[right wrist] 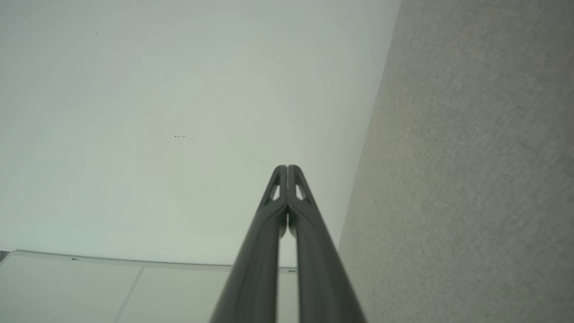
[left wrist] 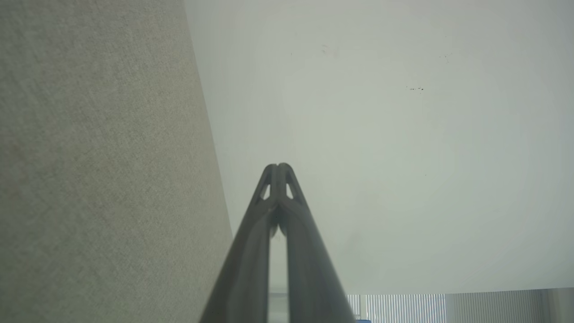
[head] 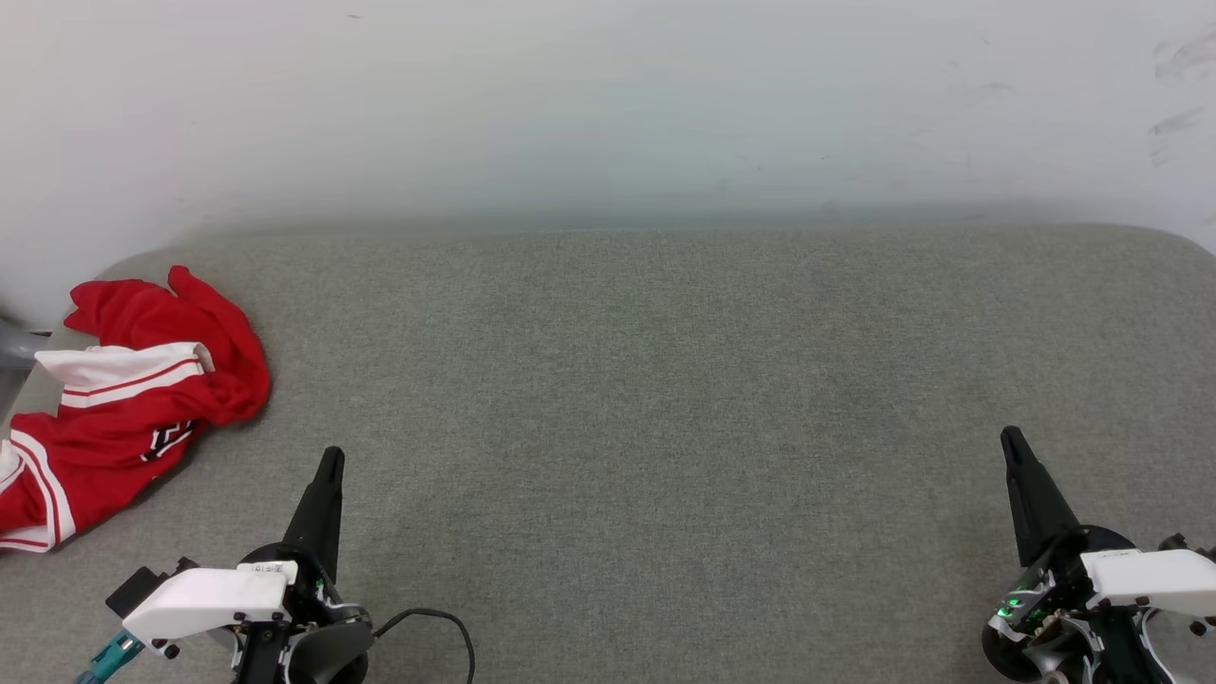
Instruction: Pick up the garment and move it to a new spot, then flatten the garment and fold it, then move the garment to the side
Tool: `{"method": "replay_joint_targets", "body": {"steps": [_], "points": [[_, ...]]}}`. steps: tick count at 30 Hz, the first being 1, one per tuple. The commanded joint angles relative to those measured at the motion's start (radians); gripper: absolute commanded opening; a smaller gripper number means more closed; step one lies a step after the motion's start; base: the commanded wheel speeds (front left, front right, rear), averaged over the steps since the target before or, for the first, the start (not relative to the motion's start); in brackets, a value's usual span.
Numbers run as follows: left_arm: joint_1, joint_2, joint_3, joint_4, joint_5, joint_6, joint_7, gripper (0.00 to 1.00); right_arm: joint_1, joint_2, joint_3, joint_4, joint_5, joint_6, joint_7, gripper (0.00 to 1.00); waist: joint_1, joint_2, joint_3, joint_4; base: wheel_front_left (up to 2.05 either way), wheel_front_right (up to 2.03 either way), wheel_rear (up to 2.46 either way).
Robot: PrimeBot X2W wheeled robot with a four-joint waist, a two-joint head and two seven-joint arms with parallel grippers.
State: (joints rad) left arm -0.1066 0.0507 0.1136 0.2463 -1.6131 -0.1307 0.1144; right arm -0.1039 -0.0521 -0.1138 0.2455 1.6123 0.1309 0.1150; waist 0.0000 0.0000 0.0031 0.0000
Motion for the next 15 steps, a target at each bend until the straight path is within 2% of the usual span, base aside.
{"method": "replay_joint_targets", "body": {"steps": [1, 15], "points": [[-0.007, -0.002, 0.002, -0.002, 0.001, -0.003, 0.001, 0.00, -0.013, 0.004, 0.001, 0.000, 0.000, 0.000, 0.000, 0.00, 0.0000, 0.0000, 0.000, 0.000, 0.00, 0.00, 0.00], [-0.007, -0.002, 0.002, -0.002, 0.001, -0.003, 0.001, 0.00, -0.013, 0.004, 0.001, 0.000, 0.000, 0.000, 0.000, 0.00, 0.0000, 0.0000, 0.000, 0.000, 0.00, 0.00, 0.00]]}}
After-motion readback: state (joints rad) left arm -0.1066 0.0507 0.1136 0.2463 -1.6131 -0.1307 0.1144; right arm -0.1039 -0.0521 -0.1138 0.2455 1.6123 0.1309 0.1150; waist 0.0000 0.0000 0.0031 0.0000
